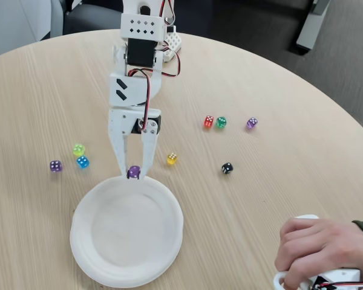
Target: Pick a purple dice and put it in the plate.
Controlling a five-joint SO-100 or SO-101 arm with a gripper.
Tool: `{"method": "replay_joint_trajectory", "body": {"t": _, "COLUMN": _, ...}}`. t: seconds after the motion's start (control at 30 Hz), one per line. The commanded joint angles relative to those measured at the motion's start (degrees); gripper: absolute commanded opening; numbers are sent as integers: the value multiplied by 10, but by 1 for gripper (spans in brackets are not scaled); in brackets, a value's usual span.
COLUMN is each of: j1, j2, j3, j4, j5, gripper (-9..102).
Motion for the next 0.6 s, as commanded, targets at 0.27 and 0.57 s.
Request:
{"method": "replay_joint_trajectory", "body": {"t": 0.27, "j1": -3, "j2": 4, "j3": -117, "j4": 4, "j5": 59, "gripper": 0}}
{"method": "replay_joint_trajectory", "body": {"t": 0.57, "j1": -3, "j2": -38, "j3": -120, "j4": 4, "j5": 71, "gripper": 0}}
